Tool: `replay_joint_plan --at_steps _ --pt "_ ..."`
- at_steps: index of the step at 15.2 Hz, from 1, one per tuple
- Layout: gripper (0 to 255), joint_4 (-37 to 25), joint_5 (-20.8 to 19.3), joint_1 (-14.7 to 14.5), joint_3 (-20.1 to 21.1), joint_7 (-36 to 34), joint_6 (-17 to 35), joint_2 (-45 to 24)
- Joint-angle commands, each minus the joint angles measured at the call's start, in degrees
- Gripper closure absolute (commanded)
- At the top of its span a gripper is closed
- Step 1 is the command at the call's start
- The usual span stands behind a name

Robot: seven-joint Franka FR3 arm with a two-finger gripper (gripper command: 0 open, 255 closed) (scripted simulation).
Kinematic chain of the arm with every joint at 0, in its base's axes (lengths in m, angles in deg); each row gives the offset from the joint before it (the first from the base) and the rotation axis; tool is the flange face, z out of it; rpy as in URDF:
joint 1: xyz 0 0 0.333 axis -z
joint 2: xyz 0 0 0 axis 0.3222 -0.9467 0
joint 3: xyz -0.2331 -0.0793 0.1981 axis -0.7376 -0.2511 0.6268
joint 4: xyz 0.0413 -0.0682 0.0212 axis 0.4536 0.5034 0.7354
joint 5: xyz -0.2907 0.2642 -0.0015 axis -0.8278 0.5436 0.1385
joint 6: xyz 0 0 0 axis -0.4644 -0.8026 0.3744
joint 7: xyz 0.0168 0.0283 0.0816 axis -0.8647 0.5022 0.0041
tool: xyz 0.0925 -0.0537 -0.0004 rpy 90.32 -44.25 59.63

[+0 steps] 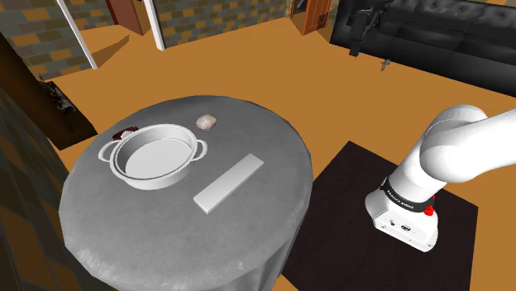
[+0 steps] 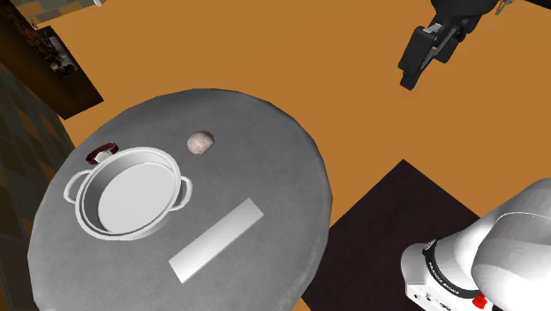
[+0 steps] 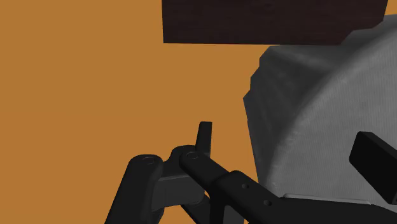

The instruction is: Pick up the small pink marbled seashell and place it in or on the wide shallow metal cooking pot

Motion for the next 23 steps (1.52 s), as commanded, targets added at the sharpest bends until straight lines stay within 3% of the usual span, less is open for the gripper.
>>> replay_joint_plan --at_steps 1,12,23 --pt "0 0.0 0.0 0.0 0.0 0.0 0.0 0.0" --pt "0 0.2 6.7 -3.5 6.2 -8.1 15.1 -14.6" --pt "0 -8.2 9.5 -6.4 11.6 -15.1 27.3 -34.0"
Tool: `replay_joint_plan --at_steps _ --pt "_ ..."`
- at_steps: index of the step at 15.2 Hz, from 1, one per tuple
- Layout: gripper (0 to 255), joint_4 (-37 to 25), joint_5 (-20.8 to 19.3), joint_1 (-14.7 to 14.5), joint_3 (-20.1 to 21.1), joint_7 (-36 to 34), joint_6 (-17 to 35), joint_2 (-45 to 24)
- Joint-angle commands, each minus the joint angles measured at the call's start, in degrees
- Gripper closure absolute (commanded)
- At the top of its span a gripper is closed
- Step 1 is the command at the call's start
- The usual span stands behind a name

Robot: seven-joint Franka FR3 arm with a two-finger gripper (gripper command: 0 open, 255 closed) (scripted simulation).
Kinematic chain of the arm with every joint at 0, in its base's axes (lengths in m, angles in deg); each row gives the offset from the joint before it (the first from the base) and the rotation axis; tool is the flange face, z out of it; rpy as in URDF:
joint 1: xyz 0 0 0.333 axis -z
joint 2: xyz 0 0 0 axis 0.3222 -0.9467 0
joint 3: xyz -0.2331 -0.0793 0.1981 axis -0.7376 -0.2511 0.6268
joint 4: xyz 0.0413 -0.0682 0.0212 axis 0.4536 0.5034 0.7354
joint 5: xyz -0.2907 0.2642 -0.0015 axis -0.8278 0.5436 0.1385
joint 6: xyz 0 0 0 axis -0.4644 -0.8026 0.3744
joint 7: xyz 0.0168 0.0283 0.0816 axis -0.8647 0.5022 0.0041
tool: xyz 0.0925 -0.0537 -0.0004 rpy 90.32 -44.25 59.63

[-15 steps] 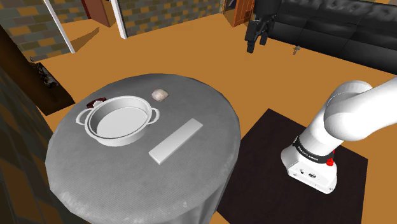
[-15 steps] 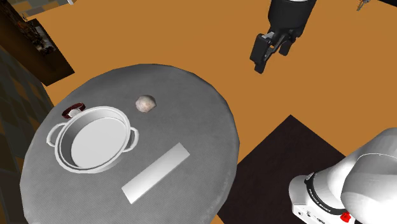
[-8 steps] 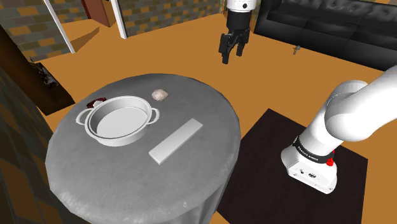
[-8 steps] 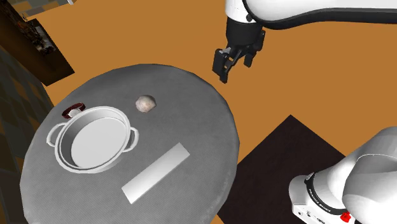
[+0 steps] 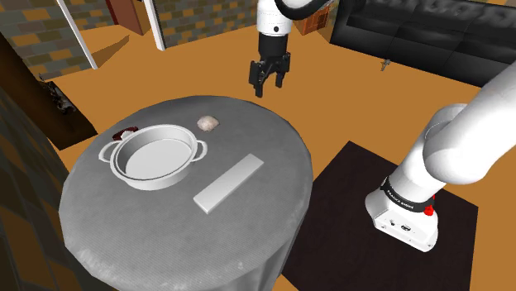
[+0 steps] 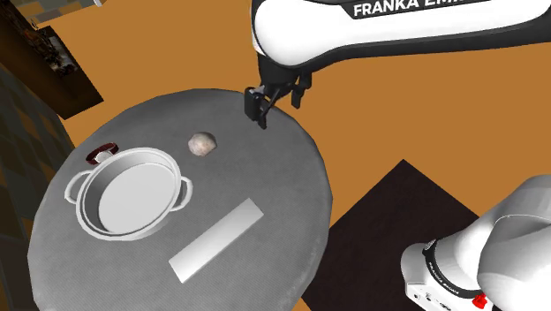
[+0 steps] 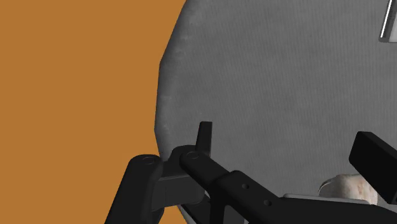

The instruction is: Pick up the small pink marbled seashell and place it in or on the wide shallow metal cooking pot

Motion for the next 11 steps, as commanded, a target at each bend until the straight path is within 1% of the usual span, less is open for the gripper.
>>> replay_joint_plan --at_steps 1,6,11 --pt "0 -2.7 0.1 -0.5 1.0 -1.4 1.8 -4.2" --pt "0 -9.7 -0.4 -2.0 2.8 -4.6 5.3 -14.0" --pt "0 -18.5 -1.7 -3.9 4.0 -7.7 7.3 -24.2"
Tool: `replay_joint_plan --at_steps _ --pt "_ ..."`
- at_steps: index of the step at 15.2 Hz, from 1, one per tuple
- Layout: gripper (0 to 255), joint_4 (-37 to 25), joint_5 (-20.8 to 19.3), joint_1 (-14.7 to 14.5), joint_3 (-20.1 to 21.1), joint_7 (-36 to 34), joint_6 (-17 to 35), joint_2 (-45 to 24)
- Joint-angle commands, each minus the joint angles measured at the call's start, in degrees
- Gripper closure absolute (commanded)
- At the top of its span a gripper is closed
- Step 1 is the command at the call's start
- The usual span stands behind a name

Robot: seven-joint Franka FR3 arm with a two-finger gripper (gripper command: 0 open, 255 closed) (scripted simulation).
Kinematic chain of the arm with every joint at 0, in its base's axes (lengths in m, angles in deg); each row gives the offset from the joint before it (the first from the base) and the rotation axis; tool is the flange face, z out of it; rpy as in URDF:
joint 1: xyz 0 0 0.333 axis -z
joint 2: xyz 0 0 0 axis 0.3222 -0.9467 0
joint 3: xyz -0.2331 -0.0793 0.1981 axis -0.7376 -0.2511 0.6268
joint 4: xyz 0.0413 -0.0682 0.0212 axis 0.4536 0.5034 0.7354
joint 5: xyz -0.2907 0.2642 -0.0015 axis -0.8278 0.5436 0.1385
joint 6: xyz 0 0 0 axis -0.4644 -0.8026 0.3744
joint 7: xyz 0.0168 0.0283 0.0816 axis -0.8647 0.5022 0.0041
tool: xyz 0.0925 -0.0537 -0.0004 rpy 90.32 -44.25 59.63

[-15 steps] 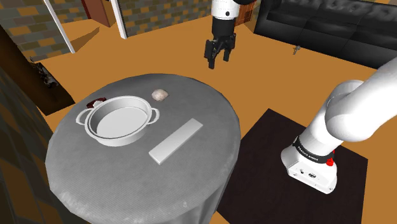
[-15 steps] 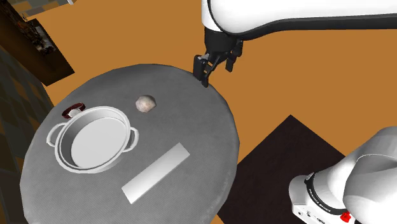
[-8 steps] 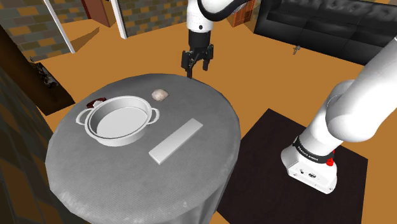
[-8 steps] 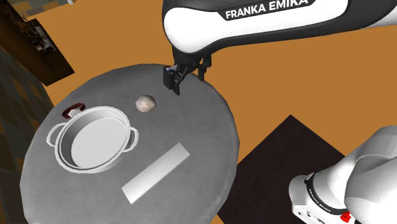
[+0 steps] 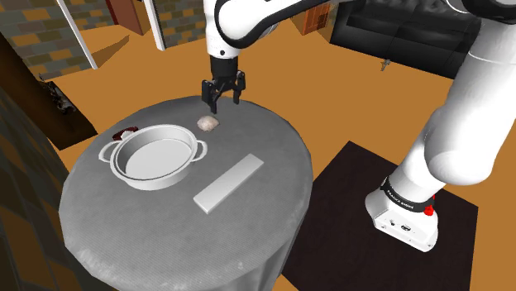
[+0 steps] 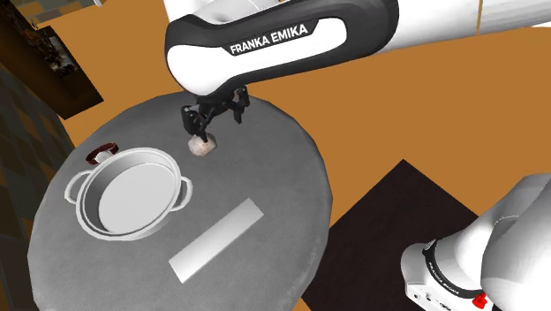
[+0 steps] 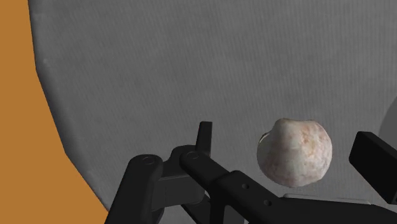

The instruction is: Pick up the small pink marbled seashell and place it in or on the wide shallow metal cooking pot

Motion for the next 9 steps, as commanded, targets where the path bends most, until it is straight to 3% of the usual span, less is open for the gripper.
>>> replay_joint_plan --at_steps 1,4,9 --pt "0 -3.6 -0.5 -0.8 0.3 -1.1 0.8 -4.2" --pt "0 -9.2 -1.4 -2.1 0.6 -2.6 1.0 -9.5" --pt "0 -7.3 -1.7 -2.4 0.5 -2.7 4.3 -11.0"
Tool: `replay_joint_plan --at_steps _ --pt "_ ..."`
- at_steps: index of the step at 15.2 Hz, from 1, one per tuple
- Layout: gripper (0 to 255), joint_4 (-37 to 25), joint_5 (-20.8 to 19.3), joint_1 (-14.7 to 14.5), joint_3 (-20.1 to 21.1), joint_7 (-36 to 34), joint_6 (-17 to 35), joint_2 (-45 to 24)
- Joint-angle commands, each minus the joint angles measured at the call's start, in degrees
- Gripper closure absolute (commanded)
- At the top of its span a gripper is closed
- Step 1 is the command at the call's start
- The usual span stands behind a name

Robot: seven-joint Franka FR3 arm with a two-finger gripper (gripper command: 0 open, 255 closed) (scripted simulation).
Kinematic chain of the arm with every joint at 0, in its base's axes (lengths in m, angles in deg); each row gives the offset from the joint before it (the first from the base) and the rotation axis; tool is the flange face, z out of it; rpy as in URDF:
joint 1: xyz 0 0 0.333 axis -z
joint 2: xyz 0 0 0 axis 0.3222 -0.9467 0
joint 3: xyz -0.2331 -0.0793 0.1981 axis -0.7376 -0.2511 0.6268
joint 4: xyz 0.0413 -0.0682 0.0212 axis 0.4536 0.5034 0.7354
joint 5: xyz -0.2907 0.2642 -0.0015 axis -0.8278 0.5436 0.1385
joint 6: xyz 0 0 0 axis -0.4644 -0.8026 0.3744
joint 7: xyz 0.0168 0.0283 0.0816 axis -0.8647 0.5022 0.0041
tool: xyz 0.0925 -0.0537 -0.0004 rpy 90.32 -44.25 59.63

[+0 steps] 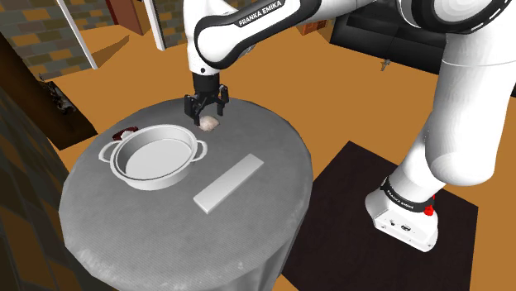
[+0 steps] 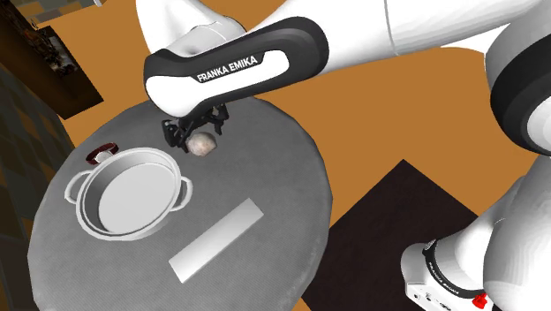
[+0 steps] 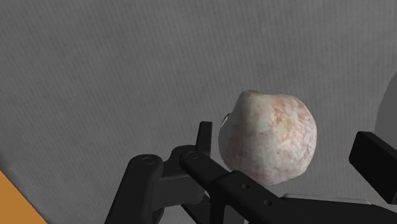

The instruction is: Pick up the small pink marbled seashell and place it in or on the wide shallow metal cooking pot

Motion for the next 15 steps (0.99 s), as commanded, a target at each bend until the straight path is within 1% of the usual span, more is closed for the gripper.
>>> replay_joint_plan --at_steps 1,3,10,11,15 --pt "0 0.9 -0.1 -0.1 0.0 0.0 1.5 -0.6" --pt "0 1.4 -0.2 -0.2 -0.1 -0.1 2.5 -1.1" --pt "0 1.4 -0.2 -0.2 -0.1 -0.1 2.5 -1.1" --pt "255 1.4 -0.2 -0.2 -0.1 -0.1 2.5 -1.1" --pt "255 1.4 -0.2 -0.2 -0.1 -0.1 2.5 -1.1"
